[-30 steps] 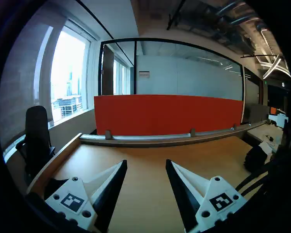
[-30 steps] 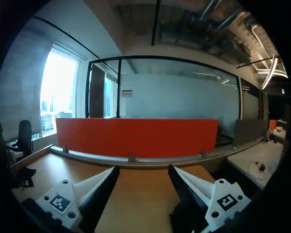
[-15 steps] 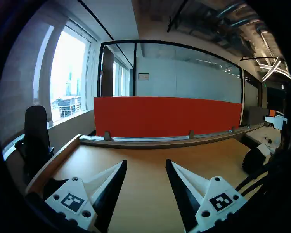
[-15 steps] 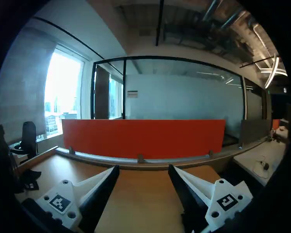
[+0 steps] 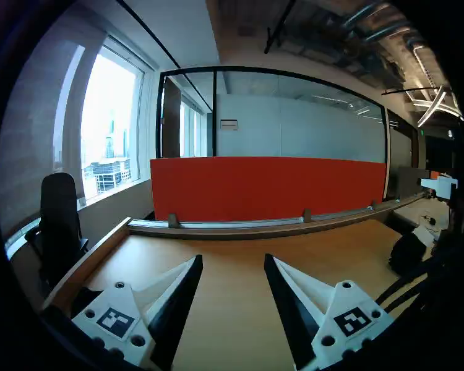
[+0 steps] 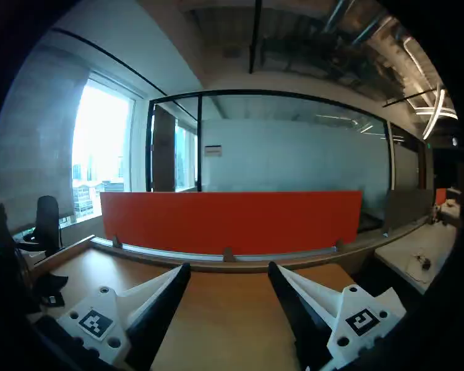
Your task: Fold towel
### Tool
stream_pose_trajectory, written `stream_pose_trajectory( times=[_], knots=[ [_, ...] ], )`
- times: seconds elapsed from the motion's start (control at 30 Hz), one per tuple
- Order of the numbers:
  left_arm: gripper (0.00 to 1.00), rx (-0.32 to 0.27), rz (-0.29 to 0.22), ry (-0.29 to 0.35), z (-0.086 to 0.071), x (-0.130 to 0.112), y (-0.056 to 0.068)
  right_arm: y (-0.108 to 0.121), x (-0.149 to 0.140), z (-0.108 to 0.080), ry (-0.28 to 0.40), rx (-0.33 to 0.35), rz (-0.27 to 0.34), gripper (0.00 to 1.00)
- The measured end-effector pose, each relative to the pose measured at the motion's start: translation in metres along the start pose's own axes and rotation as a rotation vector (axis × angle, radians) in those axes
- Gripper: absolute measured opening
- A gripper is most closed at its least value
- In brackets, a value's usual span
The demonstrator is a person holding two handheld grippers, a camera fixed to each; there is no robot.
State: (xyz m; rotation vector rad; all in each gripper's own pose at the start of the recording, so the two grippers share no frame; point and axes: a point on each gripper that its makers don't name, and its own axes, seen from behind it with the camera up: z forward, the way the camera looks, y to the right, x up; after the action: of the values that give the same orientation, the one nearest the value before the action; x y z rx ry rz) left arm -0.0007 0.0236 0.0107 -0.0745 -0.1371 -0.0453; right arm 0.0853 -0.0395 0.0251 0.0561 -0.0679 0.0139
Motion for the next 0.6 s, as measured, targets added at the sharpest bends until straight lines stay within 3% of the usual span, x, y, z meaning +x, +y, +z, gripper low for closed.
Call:
stream_pose_trajectory(
  times=[0.37, 0.6],
  knots=[
    [0.73, 0.004, -0.011, 0.056, 0.006, -0.002, -0.002, -0.007, 0.005, 0.002, -0.003, -0.014, 0.001, 0.97],
    [0.73, -0.014, -0.034, 0.057, 0.008, -0.022, -0.001, -0.018, 0.002, 0.005, -0.013, -0.009, -0.018, 0.97]
  ],
)
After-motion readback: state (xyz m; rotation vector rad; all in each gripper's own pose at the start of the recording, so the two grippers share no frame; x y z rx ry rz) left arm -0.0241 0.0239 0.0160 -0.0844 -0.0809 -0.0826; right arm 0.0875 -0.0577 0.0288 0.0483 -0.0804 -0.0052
